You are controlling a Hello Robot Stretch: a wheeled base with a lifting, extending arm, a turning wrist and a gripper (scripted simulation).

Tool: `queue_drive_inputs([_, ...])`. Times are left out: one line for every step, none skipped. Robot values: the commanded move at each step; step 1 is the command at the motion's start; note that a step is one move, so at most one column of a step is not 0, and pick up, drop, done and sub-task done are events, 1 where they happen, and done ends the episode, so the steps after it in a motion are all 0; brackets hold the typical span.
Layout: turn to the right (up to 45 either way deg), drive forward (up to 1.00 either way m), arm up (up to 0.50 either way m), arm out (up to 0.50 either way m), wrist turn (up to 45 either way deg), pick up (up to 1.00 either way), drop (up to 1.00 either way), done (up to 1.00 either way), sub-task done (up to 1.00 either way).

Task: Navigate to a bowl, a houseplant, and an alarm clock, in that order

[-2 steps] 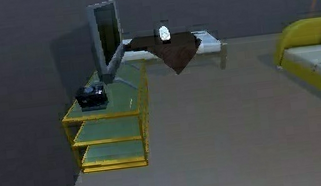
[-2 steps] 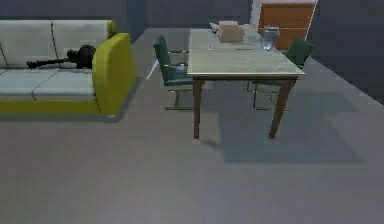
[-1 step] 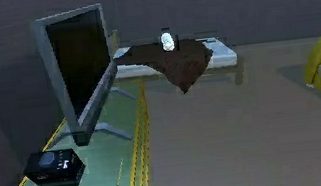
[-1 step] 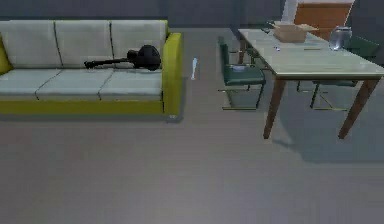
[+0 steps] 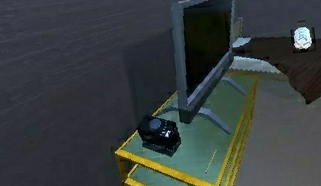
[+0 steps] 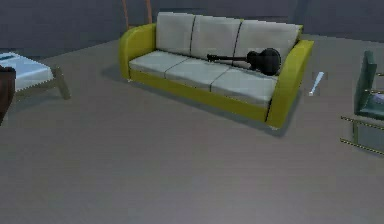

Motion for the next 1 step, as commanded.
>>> queue_drive_inputs([0.0,0.00,0.00,0.00,0.0,0.00,0.00,1.00,0.00])
